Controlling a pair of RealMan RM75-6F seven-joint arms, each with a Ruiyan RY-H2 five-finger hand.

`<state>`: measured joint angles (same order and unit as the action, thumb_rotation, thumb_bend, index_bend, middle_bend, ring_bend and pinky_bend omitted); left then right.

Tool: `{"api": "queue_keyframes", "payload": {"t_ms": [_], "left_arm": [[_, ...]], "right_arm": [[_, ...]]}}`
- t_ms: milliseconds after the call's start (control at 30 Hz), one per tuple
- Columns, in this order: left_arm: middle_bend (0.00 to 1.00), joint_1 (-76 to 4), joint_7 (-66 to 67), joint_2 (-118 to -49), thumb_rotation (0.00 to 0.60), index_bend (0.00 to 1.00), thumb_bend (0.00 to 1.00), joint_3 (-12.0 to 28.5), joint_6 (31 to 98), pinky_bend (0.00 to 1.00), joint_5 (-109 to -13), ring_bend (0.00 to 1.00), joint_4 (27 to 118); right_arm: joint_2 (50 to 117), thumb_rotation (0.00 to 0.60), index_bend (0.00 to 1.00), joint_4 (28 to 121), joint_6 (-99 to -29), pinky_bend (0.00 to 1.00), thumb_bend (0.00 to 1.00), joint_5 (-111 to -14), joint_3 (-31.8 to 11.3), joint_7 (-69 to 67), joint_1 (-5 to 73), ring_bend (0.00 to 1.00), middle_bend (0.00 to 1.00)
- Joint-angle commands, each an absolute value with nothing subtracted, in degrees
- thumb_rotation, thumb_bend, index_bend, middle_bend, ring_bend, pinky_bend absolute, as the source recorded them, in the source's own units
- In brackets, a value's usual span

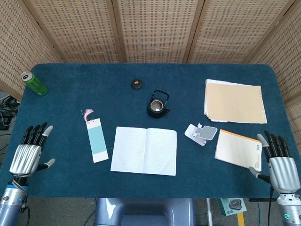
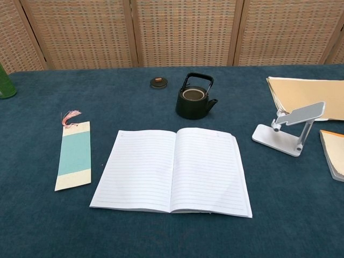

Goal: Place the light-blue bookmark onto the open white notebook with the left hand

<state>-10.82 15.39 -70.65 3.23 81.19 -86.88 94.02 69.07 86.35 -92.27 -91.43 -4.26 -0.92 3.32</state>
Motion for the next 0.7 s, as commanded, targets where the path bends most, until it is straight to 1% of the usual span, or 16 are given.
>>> {"api": "queue_keyframes", "payload": {"t_ms": [33, 167, 267, 367, 433, 533, 700], "left_arm": [[0.0, -13.85, 13.92, -70.7, 0.6, 0.0, 0.07, 4.33, 78.38, 0.0, -88.39, 0.0, 90.52], [0.0, -19.03, 12.11, -70.45, 0.6, 0.0, 0.07, 4.77, 73.63, 0.0, -91.86, 0.0, 84.76], [0.0, -21.74, 10.22, -70.54, 0.6, 0.0, 0.07, 4.47, 71.85, 0.0, -94.45, 0.0, 80.7], [0.0, -24.83, 7.06, -70.71, 0.6, 0.05, 0.08, 3.16, 69.66, 0.0, -97.89, 0.0, 76.08], [0.0, -26.91, 3.87, -71.03, 0.6, 0.1, 0.08, 2.08, 68.15, 0.0, -99.91, 0.0, 72.93], [0.0, -29.14, 0.67, -72.17, 0.6, 0.15, 0.08, 1.01, 66.32, 0.0, -101.32, 0.0, 69.02], [0.0, -32.67, -3.36, -74.84, 0.6, 0.17, 0.08, -0.86, 63.38, 0.0, -103.08, 0.0, 63.38]], "right_arm": [[69.39, 0.6, 0.01, 85.76, -91.56, 0.0, 0.1, -90.59, -4.51, -0.9, 3.53, 0.0, 0.0], [69.91, 0.6, 0.01, 84.49, -90.24, 0.0, 0.1, -88.73, -5.06, -1.12, 3.81, 0.0, 0.0], [70.26, 0.6, 0.01, 83.72, -89.72, 0.0, 0.1, -87.96, -5.34, -1.22, 3.96, 0.0, 0.0], [70.83, 0.6, 0.01, 82.52, -88.76, 0.0, 0.1, -86.77, -5.64, -1.18, 4.17, 0.0, 0.0], [71.24, 0.6, 0.01, 81.69, -88.33, 0.0, 0.1, -86.08, -5.95, -1.21, 4.35, 0.0, 0.0], [71.68, 0.6, 0.01, 80.85, -88.0, 0.0, 0.1, -85.46, -6.24, -1.18, 4.49, 0.0, 0.0], [72.55, 0.6, 0.01, 79.26, -86.77, 0.0, 0.1, -84.11, -6.7, -0.87, 4.95, 0.0, 0.0]]}}
